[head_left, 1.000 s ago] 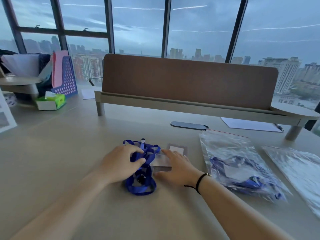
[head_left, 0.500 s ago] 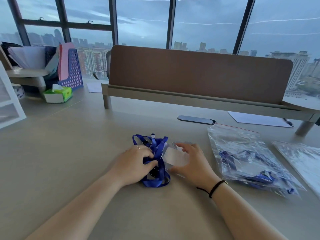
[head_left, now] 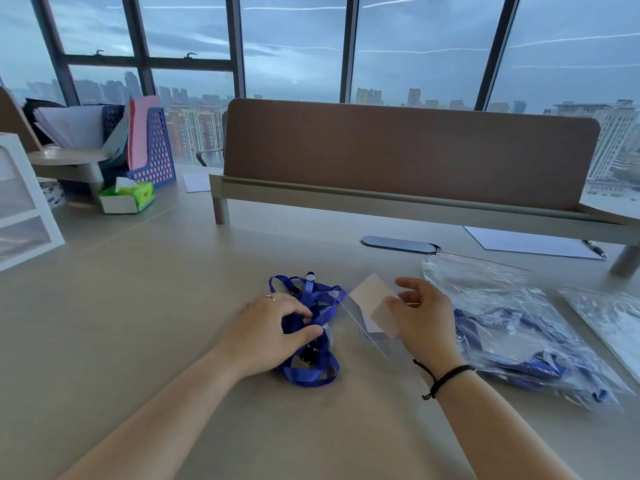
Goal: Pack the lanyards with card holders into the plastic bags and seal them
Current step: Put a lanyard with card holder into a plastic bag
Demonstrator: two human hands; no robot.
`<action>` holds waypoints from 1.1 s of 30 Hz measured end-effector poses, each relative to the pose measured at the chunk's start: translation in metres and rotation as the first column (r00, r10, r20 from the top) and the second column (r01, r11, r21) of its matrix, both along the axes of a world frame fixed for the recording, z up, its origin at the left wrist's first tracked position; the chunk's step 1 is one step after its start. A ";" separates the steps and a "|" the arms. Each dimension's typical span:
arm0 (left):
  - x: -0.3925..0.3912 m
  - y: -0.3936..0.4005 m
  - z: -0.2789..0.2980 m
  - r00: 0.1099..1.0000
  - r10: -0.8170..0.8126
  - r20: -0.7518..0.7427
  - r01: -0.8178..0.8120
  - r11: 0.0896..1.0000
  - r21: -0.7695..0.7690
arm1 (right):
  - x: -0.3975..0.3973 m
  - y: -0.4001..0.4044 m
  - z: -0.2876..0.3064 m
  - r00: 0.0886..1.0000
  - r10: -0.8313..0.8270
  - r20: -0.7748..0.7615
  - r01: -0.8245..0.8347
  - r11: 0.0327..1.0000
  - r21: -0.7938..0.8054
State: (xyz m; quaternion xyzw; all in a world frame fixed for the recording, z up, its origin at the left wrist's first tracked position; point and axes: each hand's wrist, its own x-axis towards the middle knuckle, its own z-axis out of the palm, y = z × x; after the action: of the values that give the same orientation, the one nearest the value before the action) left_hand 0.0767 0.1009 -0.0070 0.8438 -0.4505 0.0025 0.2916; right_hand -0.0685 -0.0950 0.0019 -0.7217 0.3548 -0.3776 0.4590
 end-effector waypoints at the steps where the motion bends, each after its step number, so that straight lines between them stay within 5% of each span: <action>1: -0.002 -0.002 0.000 1.000 0.011 0.020 -0.011 1.000 0.009 | 0.000 0.000 -0.001 1.000 -0.006 0.011 0.005 1.000 0.002; 8: -0.009 -0.018 0.005 0.996 0.086 0.024 -0.086 0.996 0.003 | 0.000 0.002 -0.006 0.998 0.023 0.058 -0.027 0.997 0.074; 16: -0.020 -0.023 0.073 0.815 -0.081 -0.574 -0.212 0.880 -0.425 | 0.000 0.001 0.000 0.990 0.088 0.108 -0.109 0.971 0.212; 23: -0.039 -0.037 0.152 0.893 -0.162 -0.420 -0.121 0.813 -0.570 | -0.005 0.006 0.012 0.944 0.177 0.280 -0.298 0.821 0.486; 33: -0.067 -0.045 0.212 0.813 -0.377 -0.443 -0.026 0.738 -0.675 | -0.020 0.031 0.032 0.658 0.645 0.389 -0.752 0.590 0.295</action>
State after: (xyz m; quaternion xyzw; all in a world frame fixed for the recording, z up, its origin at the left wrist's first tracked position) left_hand 0.0095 0.0561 0.2050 0.6024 -0.3975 -0.1136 0.6828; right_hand -0.0890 -0.0635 0.0340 -0.6306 0.0561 -0.1613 0.7571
